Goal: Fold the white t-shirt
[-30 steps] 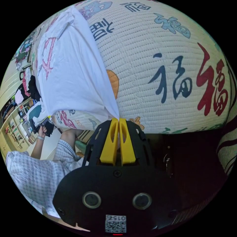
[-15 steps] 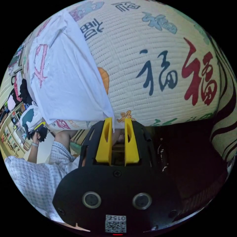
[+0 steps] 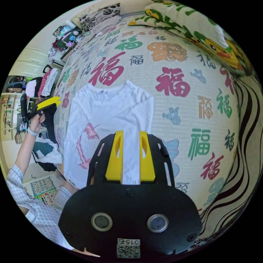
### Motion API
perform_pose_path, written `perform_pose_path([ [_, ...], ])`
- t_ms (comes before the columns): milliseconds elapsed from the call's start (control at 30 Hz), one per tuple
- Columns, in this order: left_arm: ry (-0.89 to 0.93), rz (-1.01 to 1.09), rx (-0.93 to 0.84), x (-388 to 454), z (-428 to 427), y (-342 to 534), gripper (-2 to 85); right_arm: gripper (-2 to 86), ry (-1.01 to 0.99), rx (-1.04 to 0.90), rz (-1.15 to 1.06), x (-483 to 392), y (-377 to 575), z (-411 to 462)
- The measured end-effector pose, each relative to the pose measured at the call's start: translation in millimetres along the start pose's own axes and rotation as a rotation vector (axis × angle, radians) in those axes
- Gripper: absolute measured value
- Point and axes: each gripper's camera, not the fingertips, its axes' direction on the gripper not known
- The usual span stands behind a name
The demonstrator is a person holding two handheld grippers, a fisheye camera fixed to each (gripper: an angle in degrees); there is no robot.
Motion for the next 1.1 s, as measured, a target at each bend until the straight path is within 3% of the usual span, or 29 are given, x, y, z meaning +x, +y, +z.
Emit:
perform_pose_path([
  [167, 0.010, -0.040, -0.101, -7.5, 48.2, -59.1, 9.0, 9.9, 0.143, -0.086, -0.047, -30.3, -81.1, 34.6],
  [433, 0.014, 0.047, -0.224, -2.3, 100.4, -64.4, 8.0, 9.5, 0.231, -0.203, -0.070, -40.3, -122.3, 80.8],
  [600, 0.040, 0.098, -0.191, 0.6, 101.7, -47.5, 1.9, 0.8, 0.211, -0.225, -0.154, -47.4, -112.3, 83.4],
  [800, 0.030, 0.148, -0.030, 6.5, 56.6, -0.7, 0.3, -0.8, 0.188, -0.099, -0.242, -62.1, -70.4, 45.8],
  [967, 0.181, 0.110, 0.212, 14.2, -16.9, 95.1, 0.1, -0.9, 0.045, 0.061, -0.317, -77.7, 25.9, -18.1],
  [1100, 0.290, 0.124, 0.249, 44.6, -43.7, 187.2, 0.0, -0.9, -0.071, 0.056, -0.329, -90.4, 118.6, -31.1],
])
